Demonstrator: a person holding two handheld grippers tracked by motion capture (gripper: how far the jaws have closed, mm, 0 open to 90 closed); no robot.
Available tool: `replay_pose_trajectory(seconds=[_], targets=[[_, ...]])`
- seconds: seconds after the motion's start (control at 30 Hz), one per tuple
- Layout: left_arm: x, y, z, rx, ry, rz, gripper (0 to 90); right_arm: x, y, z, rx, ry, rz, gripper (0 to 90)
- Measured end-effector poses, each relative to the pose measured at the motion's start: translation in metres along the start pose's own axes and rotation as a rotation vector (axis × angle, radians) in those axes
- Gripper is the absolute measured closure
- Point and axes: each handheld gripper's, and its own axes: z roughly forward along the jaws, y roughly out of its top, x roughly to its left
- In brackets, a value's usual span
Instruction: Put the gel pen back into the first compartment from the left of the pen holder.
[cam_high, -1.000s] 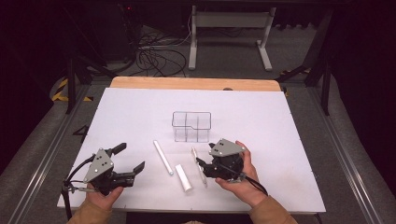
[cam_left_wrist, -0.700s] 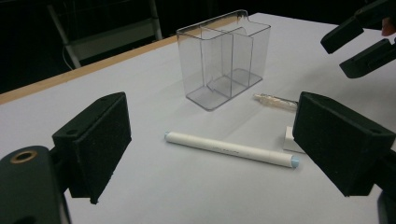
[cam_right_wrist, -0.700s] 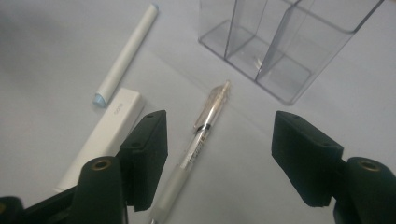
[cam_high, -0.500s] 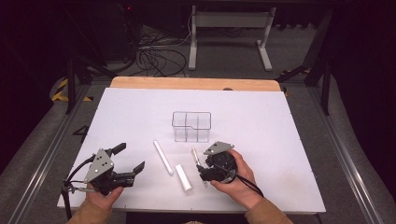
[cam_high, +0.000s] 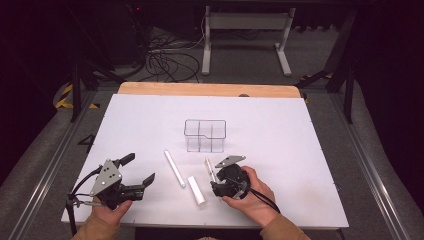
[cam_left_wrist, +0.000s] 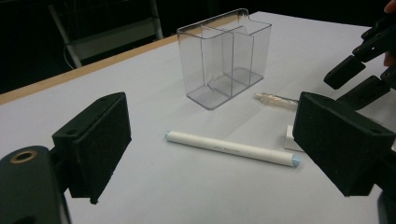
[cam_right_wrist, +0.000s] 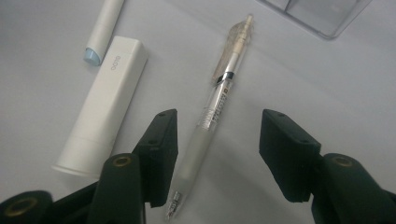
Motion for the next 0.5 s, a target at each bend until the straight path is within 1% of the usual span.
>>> replay_pose_trajectory(seconds=[0.3,0.33,0.5], targets=[[0.000,0.000,0.000,0.001,0.001,0.000,12.1,0.007,-0.005,0.003,0.053,-0.004,0.043,58.0],[0.000,0.000,0.000,0.001,0.001,0.000,12.1,0.007,-0.005,0.003,0.057,-0.005,0.043,58.8],[0.000,0.000,0.000,0.000,0.002,0.003,12.1,0.012,-0.009,0.004,0.051,-0.018,0.077,64.9]])
